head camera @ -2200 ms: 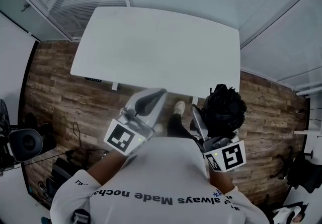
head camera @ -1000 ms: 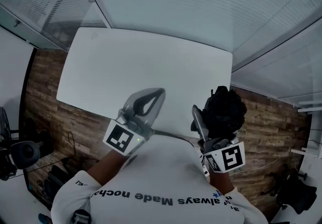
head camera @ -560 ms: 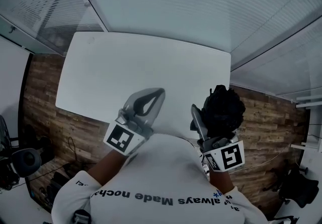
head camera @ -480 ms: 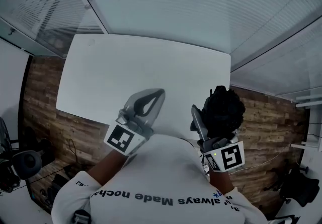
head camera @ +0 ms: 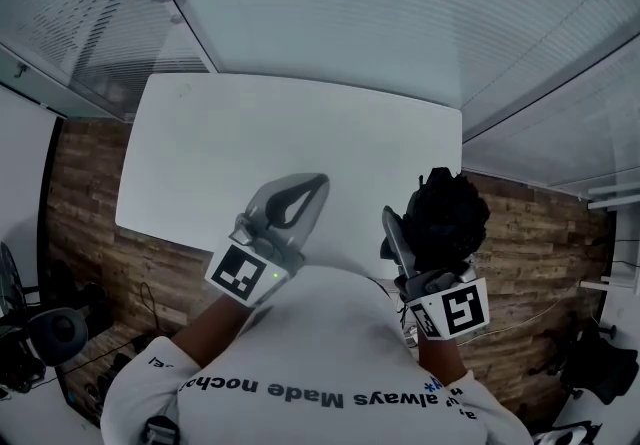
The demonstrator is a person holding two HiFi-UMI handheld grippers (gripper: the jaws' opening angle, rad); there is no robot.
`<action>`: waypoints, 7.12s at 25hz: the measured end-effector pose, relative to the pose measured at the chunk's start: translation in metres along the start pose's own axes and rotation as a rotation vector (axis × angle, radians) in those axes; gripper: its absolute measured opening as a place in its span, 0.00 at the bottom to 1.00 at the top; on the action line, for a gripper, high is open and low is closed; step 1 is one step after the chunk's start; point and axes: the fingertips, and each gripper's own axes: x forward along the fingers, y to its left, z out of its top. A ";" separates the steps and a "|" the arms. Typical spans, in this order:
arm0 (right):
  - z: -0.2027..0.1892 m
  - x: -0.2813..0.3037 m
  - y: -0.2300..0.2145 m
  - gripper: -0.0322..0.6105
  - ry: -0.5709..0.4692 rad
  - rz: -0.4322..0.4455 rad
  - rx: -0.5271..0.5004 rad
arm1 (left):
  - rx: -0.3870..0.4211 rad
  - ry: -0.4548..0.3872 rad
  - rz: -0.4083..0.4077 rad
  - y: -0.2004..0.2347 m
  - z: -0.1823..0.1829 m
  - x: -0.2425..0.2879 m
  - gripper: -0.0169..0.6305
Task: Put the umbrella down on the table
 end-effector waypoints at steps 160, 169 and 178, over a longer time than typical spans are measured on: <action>-0.333 0.072 -0.065 0.44 0.796 0.113 0.124 | -0.063 0.064 0.031 0.046 -0.033 0.007 0.03; -0.201 0.064 -0.056 0.35 0.474 0.076 0.101 | -0.059 0.055 0.019 0.037 -0.030 0.010 0.03; -0.079 0.048 -0.021 0.29 0.228 0.097 -0.014 | -0.054 0.044 0.016 0.028 -0.026 0.007 0.03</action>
